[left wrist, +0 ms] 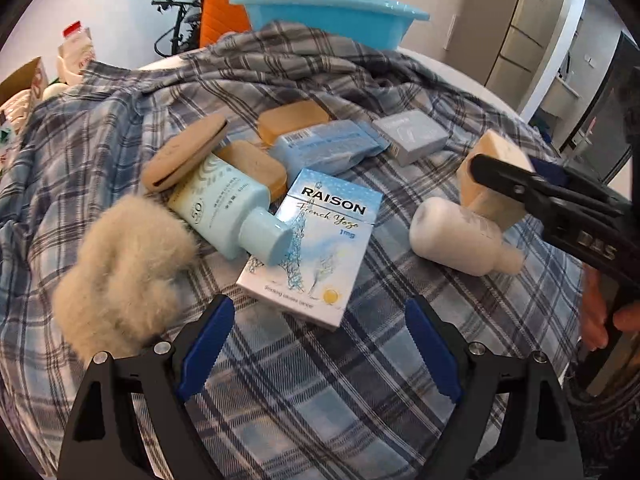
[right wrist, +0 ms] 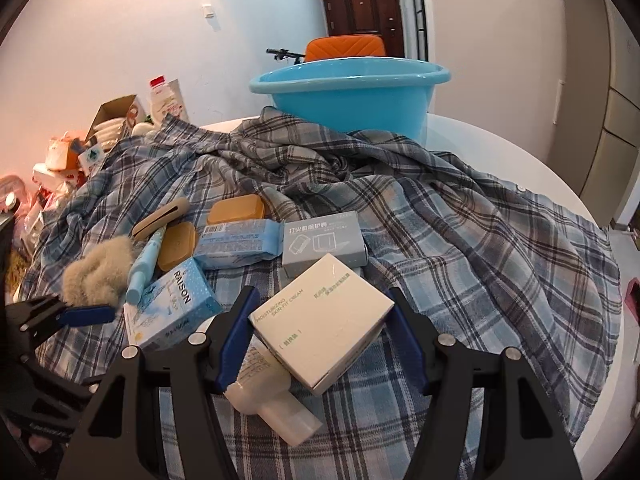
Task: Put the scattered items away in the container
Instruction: 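Grasp the white cream box with the right tool while the left tool approaches the RAISON pack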
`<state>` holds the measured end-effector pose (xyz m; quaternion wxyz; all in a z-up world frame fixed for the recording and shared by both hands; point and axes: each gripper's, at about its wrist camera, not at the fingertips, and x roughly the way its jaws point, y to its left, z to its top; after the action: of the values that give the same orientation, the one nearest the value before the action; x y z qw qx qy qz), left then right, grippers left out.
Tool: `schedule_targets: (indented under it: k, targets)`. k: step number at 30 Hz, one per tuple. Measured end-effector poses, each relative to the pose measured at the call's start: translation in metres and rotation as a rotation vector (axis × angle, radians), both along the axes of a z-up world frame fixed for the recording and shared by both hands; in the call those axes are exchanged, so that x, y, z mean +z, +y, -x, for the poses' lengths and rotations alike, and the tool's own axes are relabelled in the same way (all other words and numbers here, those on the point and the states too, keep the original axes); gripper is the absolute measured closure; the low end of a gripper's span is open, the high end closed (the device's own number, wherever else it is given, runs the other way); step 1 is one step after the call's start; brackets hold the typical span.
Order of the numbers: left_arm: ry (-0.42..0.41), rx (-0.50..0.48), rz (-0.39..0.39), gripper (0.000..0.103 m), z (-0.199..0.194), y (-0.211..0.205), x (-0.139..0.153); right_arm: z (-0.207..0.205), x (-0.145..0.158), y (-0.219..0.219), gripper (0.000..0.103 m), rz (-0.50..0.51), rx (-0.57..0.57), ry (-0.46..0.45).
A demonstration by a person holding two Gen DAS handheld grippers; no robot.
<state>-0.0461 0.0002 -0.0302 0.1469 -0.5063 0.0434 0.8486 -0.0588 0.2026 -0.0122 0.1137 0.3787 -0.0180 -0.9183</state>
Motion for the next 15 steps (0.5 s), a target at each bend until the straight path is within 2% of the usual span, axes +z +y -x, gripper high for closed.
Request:
schedule_targets:
  k: [5, 6, 15]
  targets:
    - [-0.054, 0.011, -0.064, 0.014, 0.017, -0.015, -0.009, -0.004, 0.006, 0.003, 0.04, 0.027, 0.004, 0.01]
    - [-0.041, 0.008, -0.067, 0.014, 0.019, -0.016, -0.009, -0.004, 0.006, 0.003, 0.04, 0.032, 0.004, 0.012]
    - [-0.049, -0.018, -0.05, 0.013, 0.027, 0.002, -0.01, -0.004, 0.006, 0.007, 0.04, 0.039, 0.006, 0.009]
